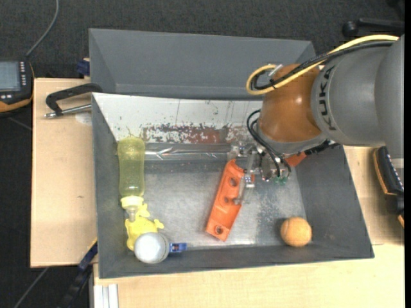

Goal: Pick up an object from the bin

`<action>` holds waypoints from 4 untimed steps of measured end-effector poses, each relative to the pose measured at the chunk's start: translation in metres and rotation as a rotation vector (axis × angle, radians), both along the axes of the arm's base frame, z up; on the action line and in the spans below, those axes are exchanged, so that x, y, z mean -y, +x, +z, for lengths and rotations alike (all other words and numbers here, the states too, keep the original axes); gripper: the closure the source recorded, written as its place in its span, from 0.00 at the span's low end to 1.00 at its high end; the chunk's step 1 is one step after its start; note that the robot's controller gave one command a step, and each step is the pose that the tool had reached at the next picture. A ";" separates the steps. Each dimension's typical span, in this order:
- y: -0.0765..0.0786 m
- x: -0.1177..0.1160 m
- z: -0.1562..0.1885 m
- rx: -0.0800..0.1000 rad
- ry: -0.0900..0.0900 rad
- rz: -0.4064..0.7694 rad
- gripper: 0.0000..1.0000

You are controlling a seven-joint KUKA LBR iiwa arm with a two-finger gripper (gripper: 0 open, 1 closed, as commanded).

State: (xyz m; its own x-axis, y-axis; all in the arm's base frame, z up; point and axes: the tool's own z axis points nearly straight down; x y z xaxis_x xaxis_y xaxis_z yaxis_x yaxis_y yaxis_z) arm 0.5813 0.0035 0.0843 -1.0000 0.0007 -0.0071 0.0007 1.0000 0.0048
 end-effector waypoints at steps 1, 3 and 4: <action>-0.007 0.010 -0.012 -0.005 -0.002 -0.006 0.00; 0.017 0.001 0.025 0.008 -0.002 0.329 1.00; 0.012 -0.009 0.033 0.009 0.000 0.305 1.00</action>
Offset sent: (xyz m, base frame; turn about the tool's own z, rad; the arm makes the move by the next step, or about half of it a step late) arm 0.0157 -0.0024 0.0238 -0.3301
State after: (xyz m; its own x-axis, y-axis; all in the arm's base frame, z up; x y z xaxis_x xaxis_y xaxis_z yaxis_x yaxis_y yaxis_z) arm 0.5930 0.0128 0.1174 -0.9538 -0.3000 -0.0158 -0.3001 0.9539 0.0030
